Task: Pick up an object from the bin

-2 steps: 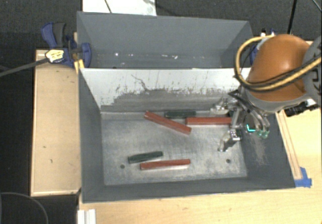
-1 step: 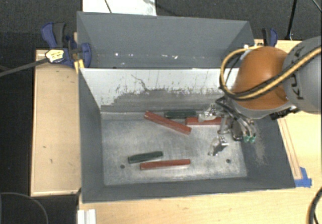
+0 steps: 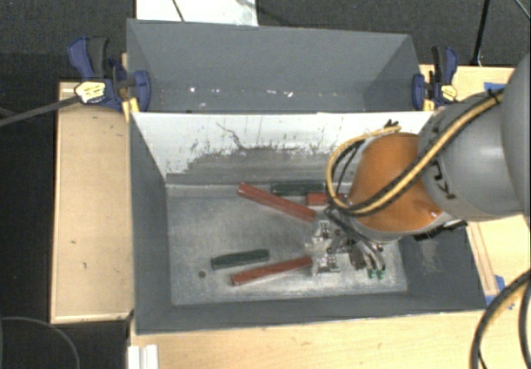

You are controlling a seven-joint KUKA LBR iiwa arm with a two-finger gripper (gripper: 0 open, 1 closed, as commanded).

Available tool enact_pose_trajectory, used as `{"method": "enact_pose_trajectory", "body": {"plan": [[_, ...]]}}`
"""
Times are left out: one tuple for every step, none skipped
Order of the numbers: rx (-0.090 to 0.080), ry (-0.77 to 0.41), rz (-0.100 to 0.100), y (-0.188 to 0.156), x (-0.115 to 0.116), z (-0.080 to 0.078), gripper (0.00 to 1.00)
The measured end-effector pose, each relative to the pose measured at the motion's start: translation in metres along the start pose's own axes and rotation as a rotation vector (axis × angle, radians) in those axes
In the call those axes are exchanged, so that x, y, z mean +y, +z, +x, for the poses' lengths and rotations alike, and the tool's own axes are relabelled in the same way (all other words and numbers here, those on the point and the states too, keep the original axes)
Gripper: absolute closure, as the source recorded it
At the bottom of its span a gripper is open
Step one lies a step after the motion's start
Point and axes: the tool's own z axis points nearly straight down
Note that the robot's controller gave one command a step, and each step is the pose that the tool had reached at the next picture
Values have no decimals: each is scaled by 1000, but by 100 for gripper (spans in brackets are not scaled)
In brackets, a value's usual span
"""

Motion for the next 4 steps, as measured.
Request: {"method": "enact_pose_trajectory", "body": {"plan": [[0, -1, 0, 0, 0, 0, 100], [0, 42, 0, -169, -3, -15, 100], [5, 40, 1, -167, -3, -14, 0], [5, 39, 1, -167, -3, -14, 0]]}}
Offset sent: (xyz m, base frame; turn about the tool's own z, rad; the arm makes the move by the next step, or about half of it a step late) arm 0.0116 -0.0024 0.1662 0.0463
